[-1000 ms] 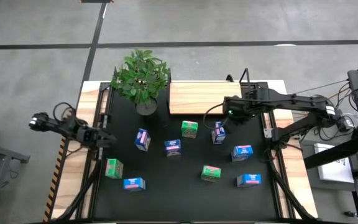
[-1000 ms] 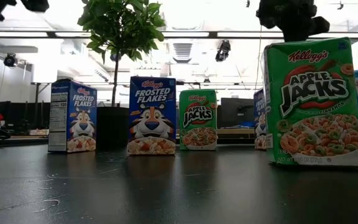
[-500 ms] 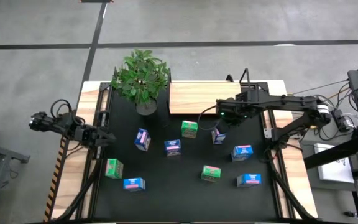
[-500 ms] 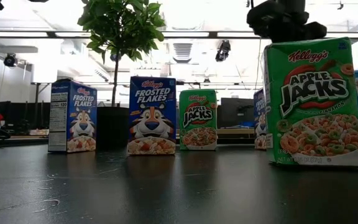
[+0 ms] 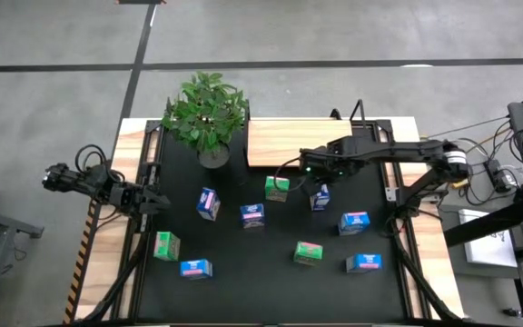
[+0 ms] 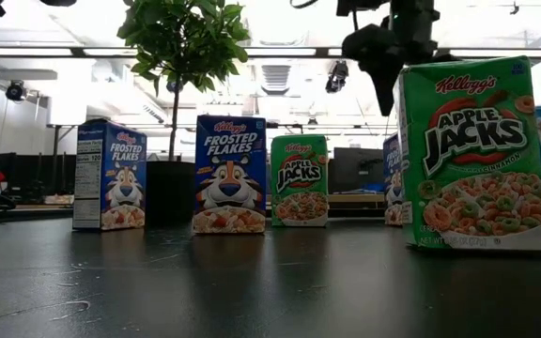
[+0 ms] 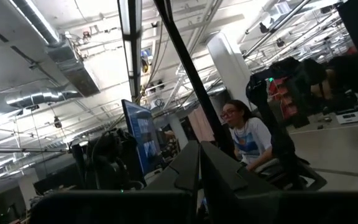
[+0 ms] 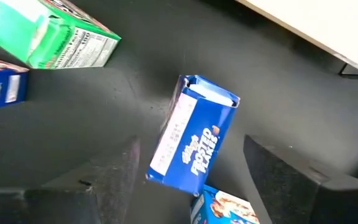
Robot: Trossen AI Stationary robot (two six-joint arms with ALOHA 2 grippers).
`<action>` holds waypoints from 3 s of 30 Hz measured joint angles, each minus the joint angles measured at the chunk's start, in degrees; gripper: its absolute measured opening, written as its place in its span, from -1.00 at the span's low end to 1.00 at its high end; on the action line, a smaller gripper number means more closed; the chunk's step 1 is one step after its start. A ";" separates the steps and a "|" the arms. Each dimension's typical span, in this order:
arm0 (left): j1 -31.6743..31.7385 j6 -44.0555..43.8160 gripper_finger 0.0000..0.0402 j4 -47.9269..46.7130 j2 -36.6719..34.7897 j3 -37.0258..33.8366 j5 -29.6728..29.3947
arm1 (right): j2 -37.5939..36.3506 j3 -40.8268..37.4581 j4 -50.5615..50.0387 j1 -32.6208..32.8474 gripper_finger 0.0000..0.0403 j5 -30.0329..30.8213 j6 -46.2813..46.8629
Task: Stack cereal on shelf
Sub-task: Put the right dark blue cereal box on the shelf
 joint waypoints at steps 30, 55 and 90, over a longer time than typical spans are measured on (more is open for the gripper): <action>0.00 -0.15 -1.00 -0.60 0.00 0.00 0.02 | 7.02 -0.28 0.02 0.11 -0.08 0.03 -1.12; 0.00 -0.22 -1.00 -0.57 0.00 -0.02 0.04 | 6.08 8.39 -8.42 -2.03 -0.30 2.76 -11.00; 0.01 1.81 -1.00 -0.31 -0.02 0.28 0.02 | 30.39 44.09 -0.43 -24.42 -0.32 4.48 -70.06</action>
